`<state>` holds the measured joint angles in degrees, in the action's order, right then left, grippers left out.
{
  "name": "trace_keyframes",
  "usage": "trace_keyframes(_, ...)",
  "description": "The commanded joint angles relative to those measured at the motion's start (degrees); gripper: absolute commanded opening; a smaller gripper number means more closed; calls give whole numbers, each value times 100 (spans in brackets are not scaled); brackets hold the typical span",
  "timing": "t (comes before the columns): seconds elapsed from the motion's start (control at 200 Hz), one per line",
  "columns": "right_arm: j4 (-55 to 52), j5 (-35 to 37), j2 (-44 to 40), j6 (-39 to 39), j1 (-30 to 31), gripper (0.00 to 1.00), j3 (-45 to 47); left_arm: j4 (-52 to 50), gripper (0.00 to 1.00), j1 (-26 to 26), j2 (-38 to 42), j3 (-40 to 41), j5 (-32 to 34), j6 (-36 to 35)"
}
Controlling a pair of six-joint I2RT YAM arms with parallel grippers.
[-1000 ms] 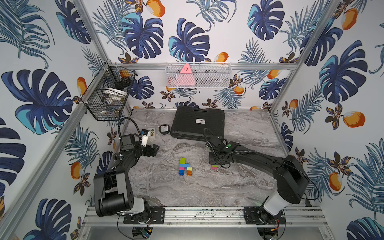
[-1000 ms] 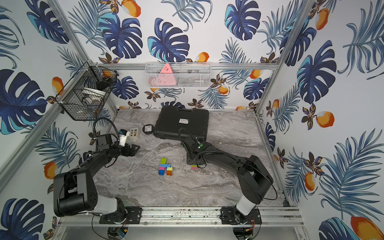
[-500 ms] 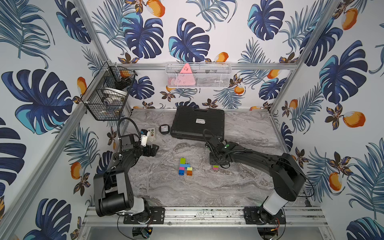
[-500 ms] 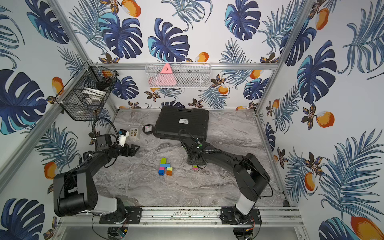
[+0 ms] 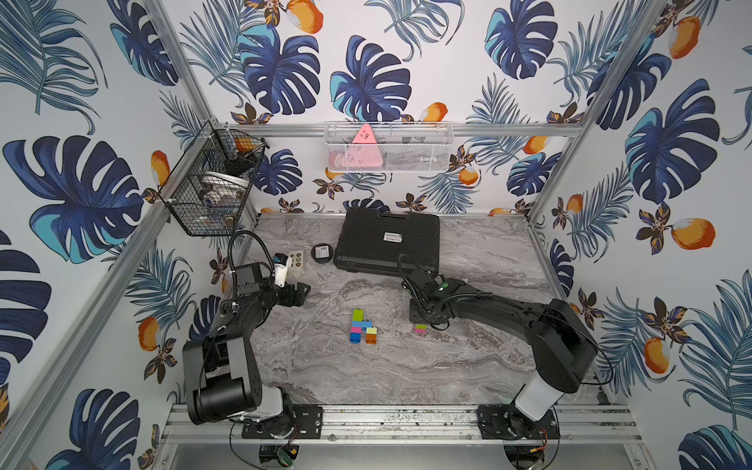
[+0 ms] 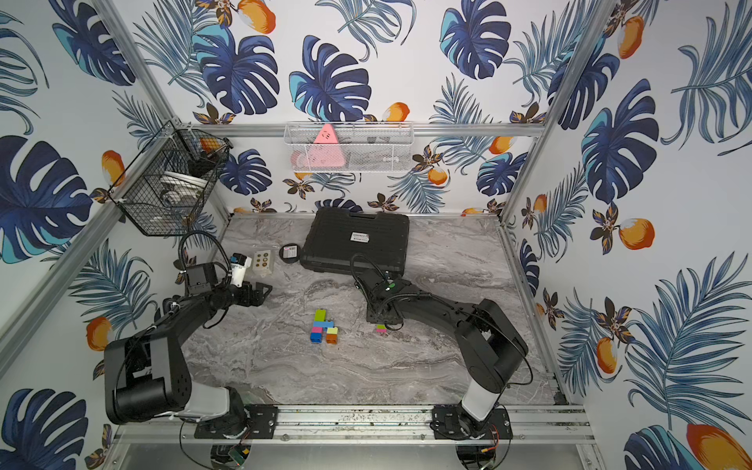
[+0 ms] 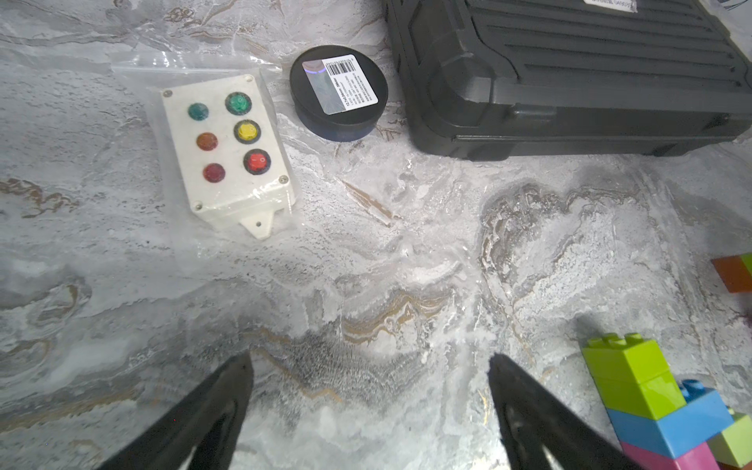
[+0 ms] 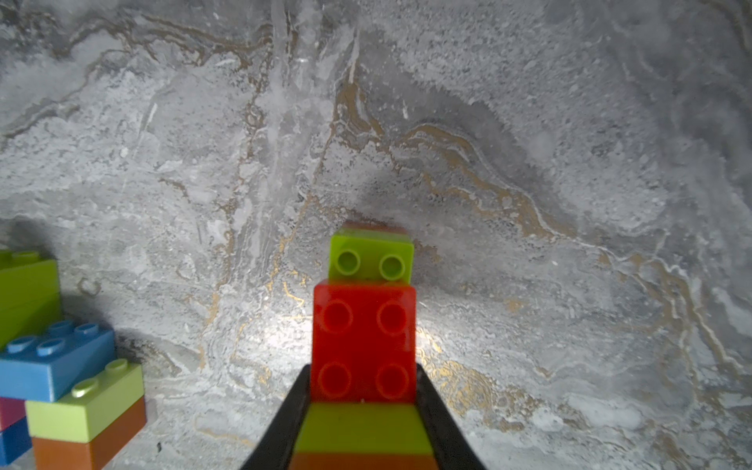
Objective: Assemble the letter h with lego
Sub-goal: Assemble the lego brick with the lego brick.
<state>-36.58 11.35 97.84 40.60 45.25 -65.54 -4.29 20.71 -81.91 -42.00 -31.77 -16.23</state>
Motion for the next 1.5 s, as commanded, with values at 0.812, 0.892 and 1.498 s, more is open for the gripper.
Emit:
trace_keyframes(0.812, -258, -38, -195, 213, 6, 41, -52, 139, 96, 65, -25, -54, -172, 120)
trace_keyframes(0.892, -406, -15, -200, 213, 5, 41, -180, 131, 95, 65, -26, -54, -172, 117)
trace_keyframes(1.498, -2247, 240, -390, -366, -218, 56, -1486, 71, 96, 81, -22, -65, -273, 20)
